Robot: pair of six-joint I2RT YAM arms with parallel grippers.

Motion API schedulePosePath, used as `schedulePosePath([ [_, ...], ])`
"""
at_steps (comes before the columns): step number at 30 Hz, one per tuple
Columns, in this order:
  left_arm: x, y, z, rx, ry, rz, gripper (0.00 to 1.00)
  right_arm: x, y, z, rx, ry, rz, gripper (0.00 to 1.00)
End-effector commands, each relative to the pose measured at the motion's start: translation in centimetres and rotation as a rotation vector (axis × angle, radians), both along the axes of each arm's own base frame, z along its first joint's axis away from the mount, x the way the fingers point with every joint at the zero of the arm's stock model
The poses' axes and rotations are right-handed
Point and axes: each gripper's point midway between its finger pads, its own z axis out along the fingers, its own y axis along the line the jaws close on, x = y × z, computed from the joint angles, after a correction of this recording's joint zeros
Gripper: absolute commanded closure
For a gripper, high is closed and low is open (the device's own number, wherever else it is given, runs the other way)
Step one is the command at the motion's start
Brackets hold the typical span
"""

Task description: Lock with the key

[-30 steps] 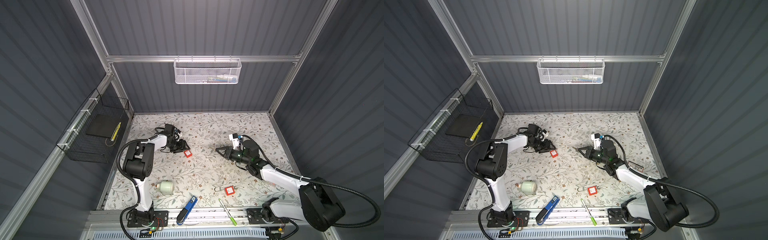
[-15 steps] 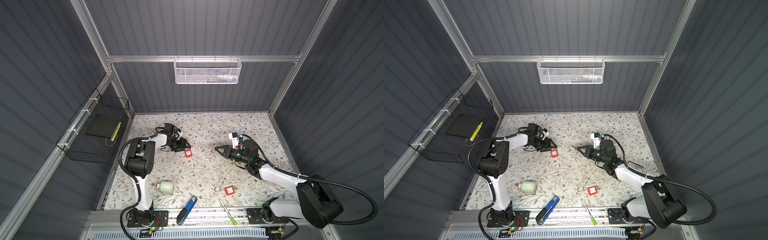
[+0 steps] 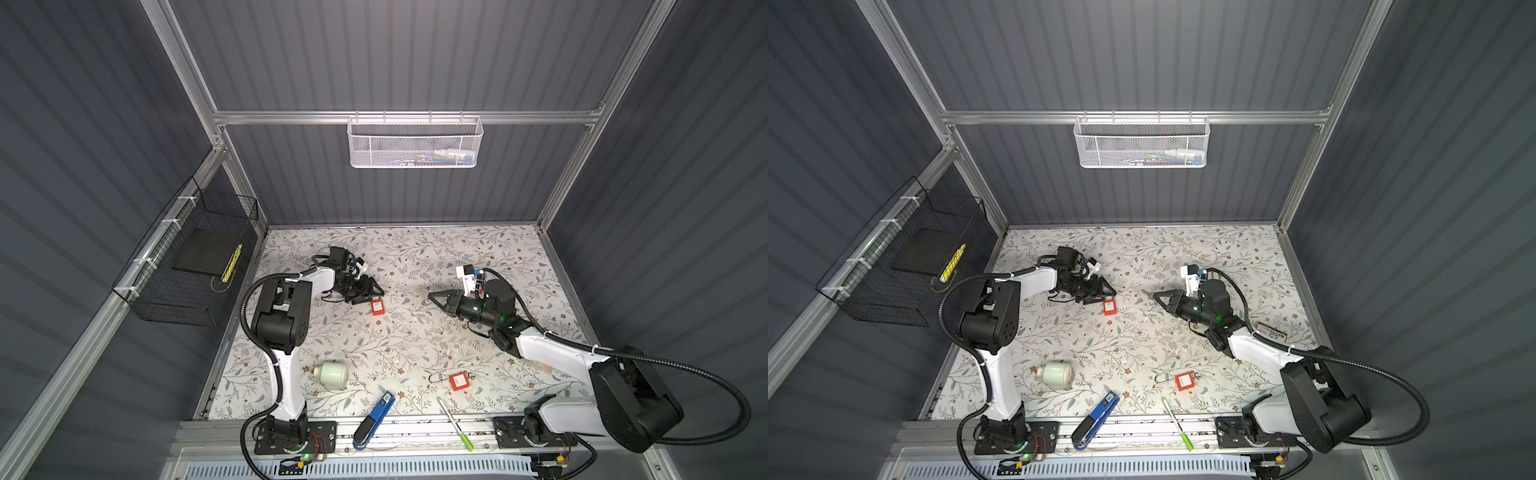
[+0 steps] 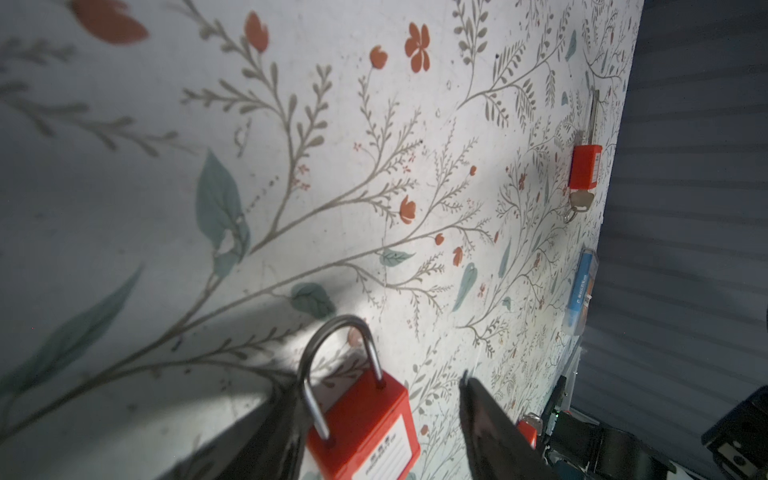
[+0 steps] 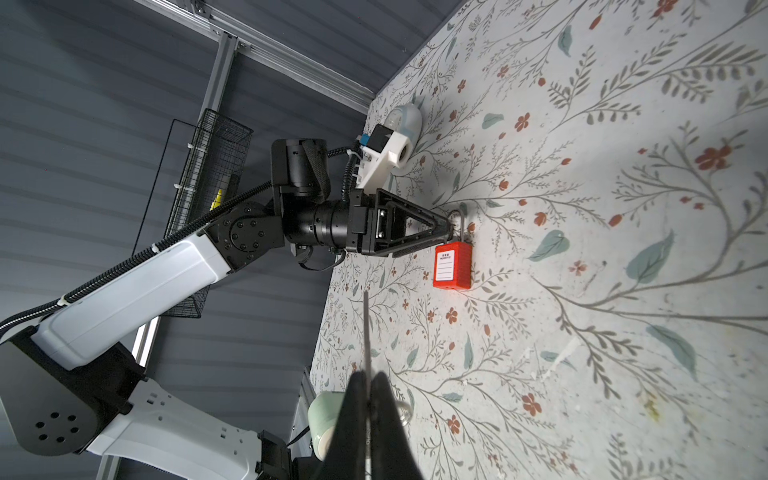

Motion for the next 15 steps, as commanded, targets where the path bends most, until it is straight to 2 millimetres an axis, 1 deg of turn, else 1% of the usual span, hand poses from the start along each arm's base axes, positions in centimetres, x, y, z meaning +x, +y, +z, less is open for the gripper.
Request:
schedulePosePath([
  [1,-0.19,-0.26,-0.27,-0.014,0.030,-0.016,0.39,-0.13,0.18,0.03,0.009,-0.010,0.005,1.00],
  [10,-0.01,-0.33,-0.76,-0.016,0.044,-0.009,0.39,-0.27,0.22,-0.13,0.008,-0.014,0.011,1.00],
  [15,-0.03,-0.35,-0.27,-0.024,0.034,-0.001,0.39,-0.25,0.28,-0.26,0.007,-0.012,0.010,1.00],
])
